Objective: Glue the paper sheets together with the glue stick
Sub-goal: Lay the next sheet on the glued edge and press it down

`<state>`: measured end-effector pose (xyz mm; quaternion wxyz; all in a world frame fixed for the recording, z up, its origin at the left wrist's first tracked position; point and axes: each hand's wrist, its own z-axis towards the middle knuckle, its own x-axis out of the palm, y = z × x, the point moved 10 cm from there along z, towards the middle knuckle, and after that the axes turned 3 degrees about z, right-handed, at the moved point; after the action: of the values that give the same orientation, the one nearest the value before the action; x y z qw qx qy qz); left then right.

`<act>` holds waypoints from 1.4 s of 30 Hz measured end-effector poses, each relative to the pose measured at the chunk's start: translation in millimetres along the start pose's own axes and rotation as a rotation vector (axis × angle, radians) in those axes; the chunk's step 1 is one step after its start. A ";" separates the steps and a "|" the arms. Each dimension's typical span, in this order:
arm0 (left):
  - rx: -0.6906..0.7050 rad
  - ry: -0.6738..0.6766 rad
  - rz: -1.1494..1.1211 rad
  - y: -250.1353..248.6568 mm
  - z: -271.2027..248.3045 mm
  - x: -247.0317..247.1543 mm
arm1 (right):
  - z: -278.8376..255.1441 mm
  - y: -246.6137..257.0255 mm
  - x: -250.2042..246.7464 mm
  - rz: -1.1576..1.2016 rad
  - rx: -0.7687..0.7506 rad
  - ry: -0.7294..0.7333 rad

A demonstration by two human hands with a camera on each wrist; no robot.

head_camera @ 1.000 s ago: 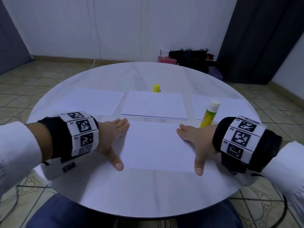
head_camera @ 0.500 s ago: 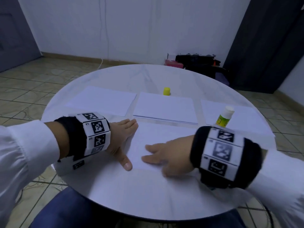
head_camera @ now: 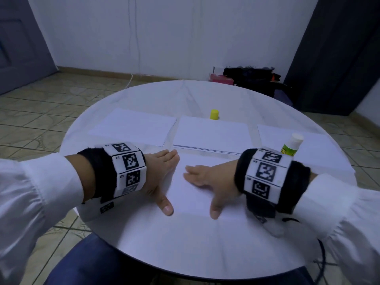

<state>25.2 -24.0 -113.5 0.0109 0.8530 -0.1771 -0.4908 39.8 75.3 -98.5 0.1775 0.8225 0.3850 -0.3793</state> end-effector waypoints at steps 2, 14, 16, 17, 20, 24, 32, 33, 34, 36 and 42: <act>0.004 0.003 -0.016 1.5 -1.4 -0.2 | -6.8 -25.5 10.9 0.052 0.049 0.030; 0.060 0.011 -0.075 1.4 -2.8 -1.9 | -57.2 -96.1 48.8 0.089 0.318 0.086; 0.067 0.004 -0.078 0.3 -4.2 -4.3 | -58.9 -95.4 46.4 0.060 0.342 0.085; 0.069 -0.002 -0.082 -0.4 -5.2 -5.9 | -59.0 -94.9 44.7 0.043 0.354 0.087; 0.056 -0.013 -0.110 0.4 -5.5 -8.7 | -57.8 -94.8 40.0 0.013 0.381 0.095; -0.003 0.028 -0.129 4.1 -4.9 -9.2 | -53.2 -98.5 37.4 0.008 0.392 0.079; -0.129 -0.093 -0.331 8.5 6.4 -28.1 | -48.1 -102.9 36.7 0.075 0.382 0.062; -0.130 -0.089 -0.367 7.8 6.6 -28.0 | -47.8 -102.3 36.6 0.082 0.372 0.058; -0.133 -0.089 -0.408 6.7 5.1 -28.1 | -48.2 -100.7 35.4 0.082 0.367 0.048; -0.150 -0.100 -0.485 3.5 0.2 -29.4 | -51.8 -95.3 31.5 0.060 0.363 0.012; -0.300 -0.231 -0.706 12.9 -27.0 -39.0 | -67.1 -78.0 30.1 0.015 0.391 -0.062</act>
<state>26.4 -28.0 -64.6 -0.0540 0.7896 0.2003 -0.5775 25.1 179.5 -77.9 0.0288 0.8320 0.2922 -0.4707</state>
